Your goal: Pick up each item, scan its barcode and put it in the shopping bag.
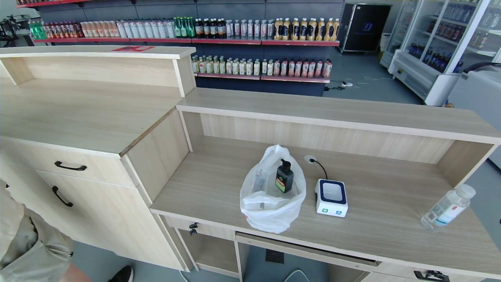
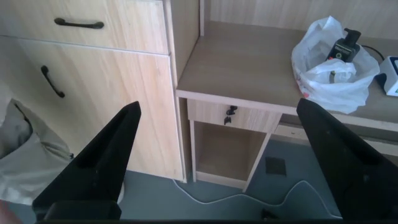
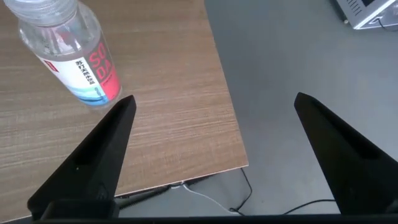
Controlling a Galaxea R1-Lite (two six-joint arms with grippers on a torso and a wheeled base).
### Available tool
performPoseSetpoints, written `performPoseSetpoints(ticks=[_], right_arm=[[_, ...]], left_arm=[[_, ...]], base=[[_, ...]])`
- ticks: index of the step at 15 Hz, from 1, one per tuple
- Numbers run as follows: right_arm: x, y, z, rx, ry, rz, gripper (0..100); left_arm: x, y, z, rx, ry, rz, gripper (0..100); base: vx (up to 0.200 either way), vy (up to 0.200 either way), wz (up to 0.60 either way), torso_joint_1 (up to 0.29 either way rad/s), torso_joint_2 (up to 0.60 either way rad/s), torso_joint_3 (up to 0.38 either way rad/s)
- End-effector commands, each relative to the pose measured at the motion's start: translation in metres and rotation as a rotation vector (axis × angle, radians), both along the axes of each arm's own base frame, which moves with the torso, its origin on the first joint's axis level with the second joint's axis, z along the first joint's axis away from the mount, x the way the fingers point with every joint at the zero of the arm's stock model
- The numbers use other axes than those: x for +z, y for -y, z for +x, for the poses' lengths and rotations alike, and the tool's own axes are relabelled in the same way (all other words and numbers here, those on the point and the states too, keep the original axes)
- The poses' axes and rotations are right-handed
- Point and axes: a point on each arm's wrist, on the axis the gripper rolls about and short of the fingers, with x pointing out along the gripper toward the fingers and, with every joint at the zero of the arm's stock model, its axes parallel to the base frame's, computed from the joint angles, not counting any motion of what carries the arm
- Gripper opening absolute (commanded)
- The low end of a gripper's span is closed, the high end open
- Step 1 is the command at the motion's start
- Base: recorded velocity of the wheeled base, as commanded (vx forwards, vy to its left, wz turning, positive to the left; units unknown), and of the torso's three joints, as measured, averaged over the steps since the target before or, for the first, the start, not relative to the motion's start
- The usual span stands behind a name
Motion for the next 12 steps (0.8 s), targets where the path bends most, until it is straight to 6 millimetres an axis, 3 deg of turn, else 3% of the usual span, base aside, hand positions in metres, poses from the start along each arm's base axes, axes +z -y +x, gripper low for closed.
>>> performPoseSetpoints(ticks=[1,12], right_arm=[[-0.013,-0.001,0.007,0.022,-0.016,0.022,100],[-0.034,-0.009,0.037,0.112,0.002,-0.005,100]], left_arm=[[0.000,0.000,0.000,-0.001,0.000,0.000,100],[0.000,0.000,0.000,0.000,0.000,0.000,100]], base=[[0.000,0.000,0.00,0.000,0.00,0.000],[0.000,0.000,0.00,0.000,0.00,0.000]])
